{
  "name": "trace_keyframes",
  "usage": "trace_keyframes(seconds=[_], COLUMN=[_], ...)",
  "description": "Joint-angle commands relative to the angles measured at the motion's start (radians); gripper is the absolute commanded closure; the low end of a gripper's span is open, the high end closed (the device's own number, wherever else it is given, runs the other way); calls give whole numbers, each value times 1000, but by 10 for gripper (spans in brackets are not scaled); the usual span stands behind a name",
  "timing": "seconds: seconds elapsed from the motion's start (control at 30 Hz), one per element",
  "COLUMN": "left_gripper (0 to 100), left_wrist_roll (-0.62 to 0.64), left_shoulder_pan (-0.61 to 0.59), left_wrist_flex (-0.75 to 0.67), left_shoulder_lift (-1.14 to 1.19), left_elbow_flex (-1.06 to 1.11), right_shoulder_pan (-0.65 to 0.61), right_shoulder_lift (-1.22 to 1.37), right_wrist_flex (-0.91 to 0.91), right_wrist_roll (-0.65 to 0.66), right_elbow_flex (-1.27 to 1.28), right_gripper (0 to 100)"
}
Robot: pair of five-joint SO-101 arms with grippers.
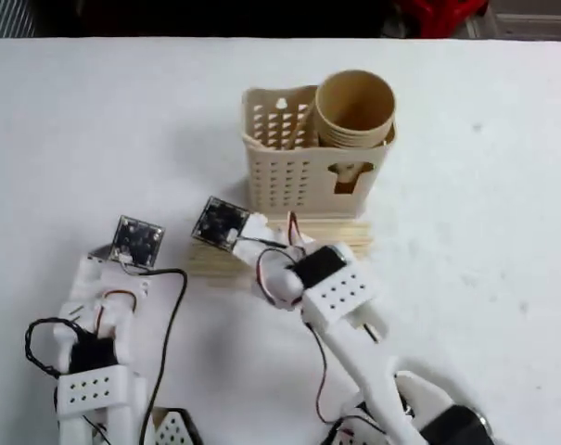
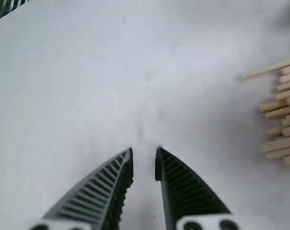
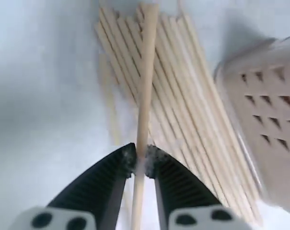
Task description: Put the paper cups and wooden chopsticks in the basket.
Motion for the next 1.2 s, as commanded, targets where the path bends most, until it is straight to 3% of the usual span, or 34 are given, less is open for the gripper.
trace_keyframes(seconds=[0.0, 0.17, 0.3, 0.47, 0.63, 0.83, 1.17], left_gripper=[903, 903, 903, 903, 904, 904, 904], left_wrist_roll=[-6, -6, -6, -6, -6, -6, -6], left_shoulder_pan=[18, 18, 18, 18, 18, 18, 18], left_wrist_flex=[2, 2, 2, 2, 2, 2, 2], left_shoulder_lift=[-15, -15, -15, -15, -15, -15, -15], left_elbow_flex=[-3, -3, -3, -3, -3, -3, -3], right_shoulder_pan=[10, 12, 28, 119, 185, 239, 278], right_shoulder_lift=[-107, -254, -317, -234, -65, 81, 183], right_wrist_flex=[19, 31, 65, 13, -162, -460, -556], right_wrist_roll=[-37, -75, -153, -338, -489, -522, -514], right_elbow_flex=[-6, -83, -328, -658, -781, -796, -789], right_gripper=[982, 982, 982, 982, 982, 981, 981])
